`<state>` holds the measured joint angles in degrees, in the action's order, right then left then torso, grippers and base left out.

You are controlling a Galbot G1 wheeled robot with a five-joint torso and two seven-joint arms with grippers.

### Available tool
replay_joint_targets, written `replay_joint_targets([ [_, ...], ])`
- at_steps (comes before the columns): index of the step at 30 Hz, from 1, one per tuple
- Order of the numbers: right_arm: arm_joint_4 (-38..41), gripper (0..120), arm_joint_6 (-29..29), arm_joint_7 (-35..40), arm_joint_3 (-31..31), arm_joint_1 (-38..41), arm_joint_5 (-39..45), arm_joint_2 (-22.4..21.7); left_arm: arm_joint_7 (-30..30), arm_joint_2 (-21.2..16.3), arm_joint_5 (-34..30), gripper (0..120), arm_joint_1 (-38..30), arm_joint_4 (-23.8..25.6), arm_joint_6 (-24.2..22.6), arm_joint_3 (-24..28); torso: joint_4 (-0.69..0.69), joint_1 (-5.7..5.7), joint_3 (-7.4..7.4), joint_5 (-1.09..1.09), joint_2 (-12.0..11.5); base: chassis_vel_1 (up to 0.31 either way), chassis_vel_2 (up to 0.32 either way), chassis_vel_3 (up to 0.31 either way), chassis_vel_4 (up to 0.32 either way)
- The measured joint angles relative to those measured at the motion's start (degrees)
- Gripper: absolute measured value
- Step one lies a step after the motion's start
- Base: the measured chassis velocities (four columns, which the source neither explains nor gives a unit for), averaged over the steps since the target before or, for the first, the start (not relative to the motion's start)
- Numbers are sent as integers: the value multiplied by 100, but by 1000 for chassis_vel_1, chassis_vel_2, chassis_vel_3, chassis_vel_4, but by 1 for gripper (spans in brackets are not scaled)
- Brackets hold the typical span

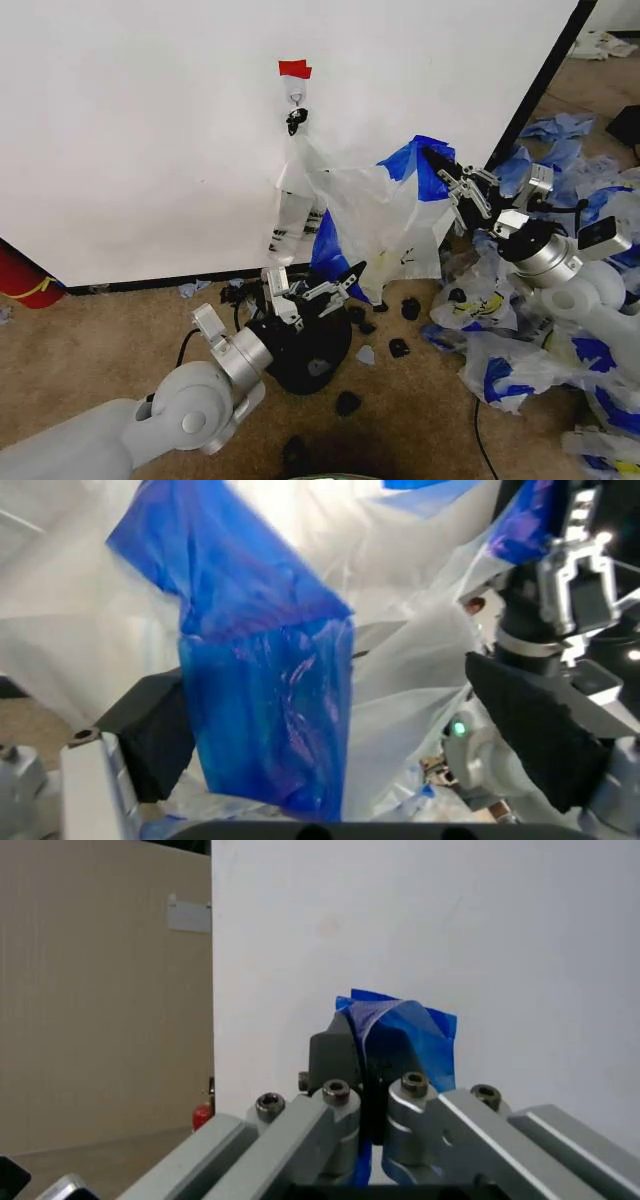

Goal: Pick up the garbage bag from the wall and place it over the trash bin.

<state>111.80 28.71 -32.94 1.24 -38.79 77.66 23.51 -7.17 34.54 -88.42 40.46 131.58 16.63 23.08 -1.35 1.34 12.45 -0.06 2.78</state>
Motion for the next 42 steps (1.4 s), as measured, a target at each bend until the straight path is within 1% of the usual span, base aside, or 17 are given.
replay_joint_targets([
  [7,-40,0,0,17,-26,35,-22,19,42,68,-68,87,-28,60,-16,-2,0,0,0,0,0,0,0,0,0],
  [13,-103,0,-5,19,-36,62,-55,36,160,78,-72,63,-31,54,-21,27,0,0,0,0,0,0,0,0,0],
  [14,-103,0,-5,19,-36,62,-55,36,160,78,-72,63,-31,54,-21,27,0,0,0,0,0,0,0,0,0],
  [18,-159,0,-14,15,-42,72,-73,44,236,134,-71,45,-49,12,-23,91,0,0,0,0,0,0,0,0,0],
  [20,-191,0,-15,13,-50,82,-86,51,277,138,-66,38,-67,-13,-24,130,0,0,0,0,0,0,0,0,0],
  [21,-191,0,-15,13,-50,82,-86,51,277,138,-66,38,-67,-13,-24,130,0,0,0,0,0,0,0,0,0],
  [23,-217,0,-19,9,-63,87,-99,65,299,147,-60,28,-82,-37,-24,160,0,0,0,0,0,0,0,0,0],
  [27,-274,0,-25,9,-90,110,-108,104,306,172,-55,12,-148,-104,-20,217,0,0,0,0,0,0,0,0,0],
  [29,-281,0,-25,9,-93,113,-108,108,306,172,-55,10,-158,-112,-18,224,0,0,0,0,0,0,0,0,0],
  [30,-315,0,-26,7,-102,118,-102,133,307,171,-54,3,-199,-151,-5,241,0,0,0,0,0,0,0,0,0],
  [31,-333,0,-26,2,-108,117,-100,150,307,167,-53,0,-223,-183,15,240,0,0,0,0,0,0,0,0,0],
  [35,-364,0,-25,-21,-110,72,-98,224,301,93,-79,0,-234,-205,59,136,0,0,0,-1,0,0,0,0,0],
  [37,-378,0,-13,-33,-110,27,-102,275,296,-4,-84,0,-191,-176,85,43,0,0,0,0,0,0,0,0,0],
  [41,-431,0,36,-46,-98,-102,-76,481,285,-465,-96,0,79,57,175,-472,1,0,0,-1,0,0,0,0,0],
  [42,-431,0,36,-46,-98,-102,-76,481,285,-465,-96,0,79,57,175,-472,1,0,0,-1,0,0,0,0,0],
])
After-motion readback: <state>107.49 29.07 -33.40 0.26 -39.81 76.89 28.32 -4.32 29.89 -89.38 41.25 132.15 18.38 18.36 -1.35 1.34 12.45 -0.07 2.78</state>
